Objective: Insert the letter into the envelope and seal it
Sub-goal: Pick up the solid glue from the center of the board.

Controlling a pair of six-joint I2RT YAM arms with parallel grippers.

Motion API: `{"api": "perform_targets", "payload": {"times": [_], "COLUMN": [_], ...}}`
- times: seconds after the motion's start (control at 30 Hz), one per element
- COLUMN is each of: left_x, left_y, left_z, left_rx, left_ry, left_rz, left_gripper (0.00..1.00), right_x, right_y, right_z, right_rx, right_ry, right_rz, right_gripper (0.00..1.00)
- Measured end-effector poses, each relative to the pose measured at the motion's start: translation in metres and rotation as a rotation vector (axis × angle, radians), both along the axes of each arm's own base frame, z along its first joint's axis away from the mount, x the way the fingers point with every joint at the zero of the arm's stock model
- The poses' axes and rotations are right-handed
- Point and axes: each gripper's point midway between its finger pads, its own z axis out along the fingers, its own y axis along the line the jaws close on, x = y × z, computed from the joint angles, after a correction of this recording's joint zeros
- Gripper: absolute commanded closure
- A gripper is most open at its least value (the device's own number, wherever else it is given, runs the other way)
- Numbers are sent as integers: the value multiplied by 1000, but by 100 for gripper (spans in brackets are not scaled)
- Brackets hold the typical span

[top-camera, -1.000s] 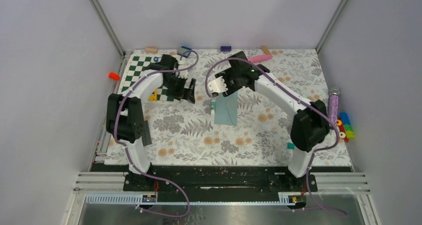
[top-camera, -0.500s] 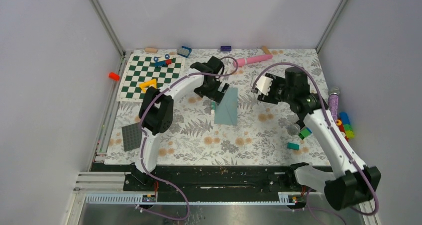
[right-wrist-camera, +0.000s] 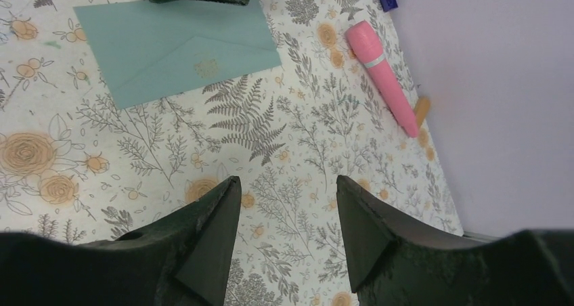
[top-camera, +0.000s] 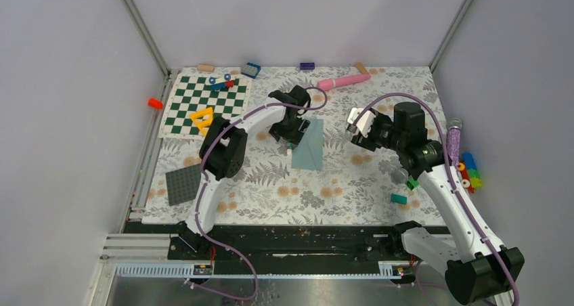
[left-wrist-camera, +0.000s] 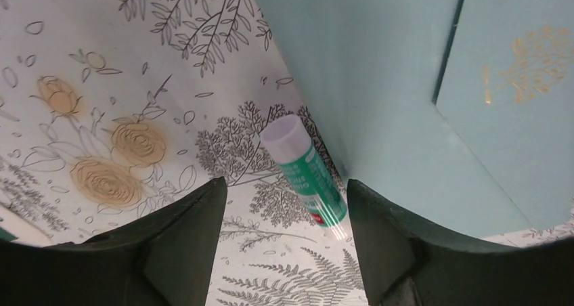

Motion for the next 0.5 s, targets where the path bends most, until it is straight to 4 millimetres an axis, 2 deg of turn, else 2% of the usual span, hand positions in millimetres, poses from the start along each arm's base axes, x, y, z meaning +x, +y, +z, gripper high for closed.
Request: {"api": "perform_targets", "payload": {"times": [0.1, 0.33, 0.43, 0.5], "left_x": [-1, -2, -3, -2], "left_y": [-1, -8, -9, -8], "left_z": [-9, -11, -11, -10], "left_rx": [1, -25, -34, -42], "left_ry": [21, 41, 47, 51], "left_rz": [0, 1, -3, 0], "left_gripper": [46, 90, 100, 100], "right_x": [-1, -2, -3, -3], "right_y": [2, 5, 9, 12], "right_z": [-2, -4, -7, -10], "right_rx": [12, 32, 53, 69], "right_ry": [13, 30, 57, 79], "right_rz": [5, 6, 15, 20], "right_gripper": [39, 39, 39, 39]}}
